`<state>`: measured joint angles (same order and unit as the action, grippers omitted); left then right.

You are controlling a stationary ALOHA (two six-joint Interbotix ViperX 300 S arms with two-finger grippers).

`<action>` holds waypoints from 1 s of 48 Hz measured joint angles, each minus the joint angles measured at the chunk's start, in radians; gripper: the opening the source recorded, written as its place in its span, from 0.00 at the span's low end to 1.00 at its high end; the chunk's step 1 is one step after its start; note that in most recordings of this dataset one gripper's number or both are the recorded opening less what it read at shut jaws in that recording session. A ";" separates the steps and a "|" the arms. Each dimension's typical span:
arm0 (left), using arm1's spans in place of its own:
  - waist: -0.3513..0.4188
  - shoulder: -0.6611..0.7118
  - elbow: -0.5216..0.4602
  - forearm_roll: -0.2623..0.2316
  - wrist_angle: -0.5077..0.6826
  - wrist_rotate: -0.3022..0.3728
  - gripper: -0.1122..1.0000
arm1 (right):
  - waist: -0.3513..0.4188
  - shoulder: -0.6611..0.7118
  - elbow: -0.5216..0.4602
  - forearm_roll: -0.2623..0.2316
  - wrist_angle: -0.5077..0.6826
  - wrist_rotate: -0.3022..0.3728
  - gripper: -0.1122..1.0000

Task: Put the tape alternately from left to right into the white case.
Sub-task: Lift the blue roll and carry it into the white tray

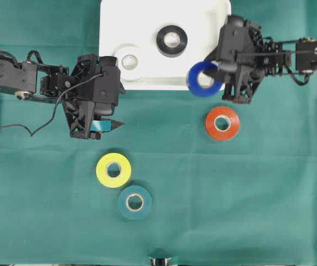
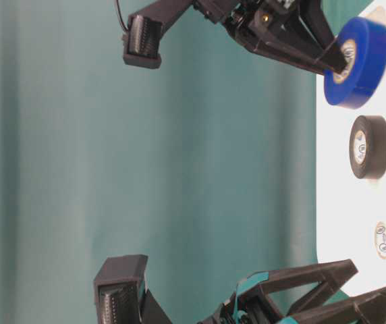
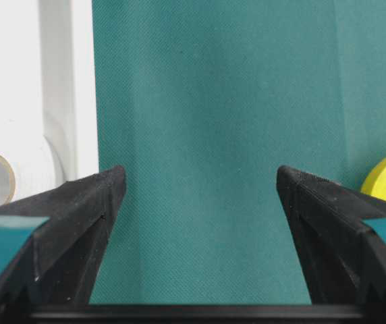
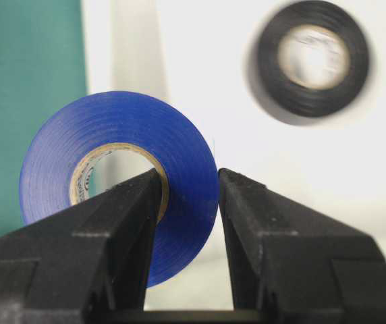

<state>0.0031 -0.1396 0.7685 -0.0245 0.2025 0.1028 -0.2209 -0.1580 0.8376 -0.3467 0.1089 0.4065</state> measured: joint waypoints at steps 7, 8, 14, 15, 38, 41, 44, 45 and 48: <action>0.000 0.000 -0.002 0.000 -0.002 0.000 0.94 | -0.043 0.000 0.000 -0.005 0.000 0.000 0.11; 0.000 0.000 0.000 0.000 -0.002 0.000 0.94 | -0.052 0.000 0.002 -0.006 -0.002 0.000 0.11; 0.000 0.000 0.000 0.000 -0.002 0.000 0.94 | -0.086 0.000 0.003 -0.014 -0.006 0.000 0.11; 0.000 0.000 0.000 0.000 0.000 0.000 0.94 | -0.091 0.000 0.003 -0.014 -0.009 0.000 0.11; 0.000 0.002 0.000 0.000 -0.002 0.000 0.94 | -0.095 0.011 0.023 -0.015 -0.043 0.000 0.11; 0.000 0.000 -0.002 -0.002 0.000 0.000 0.94 | -0.094 0.011 0.028 -0.015 -0.048 0.000 0.11; 0.000 0.002 -0.002 0.000 0.000 0.000 0.94 | -0.095 0.011 0.032 -0.015 -0.055 0.000 0.11; 0.000 0.000 0.000 0.000 0.000 0.000 0.94 | -0.095 0.011 0.034 -0.015 -0.055 0.002 0.11; 0.000 0.000 -0.002 -0.002 -0.002 0.000 0.94 | -0.094 0.011 0.034 -0.015 -0.058 0.002 0.11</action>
<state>0.0031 -0.1396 0.7670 -0.0261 0.2010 0.1028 -0.3145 -0.1473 0.8713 -0.3620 0.0506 0.4080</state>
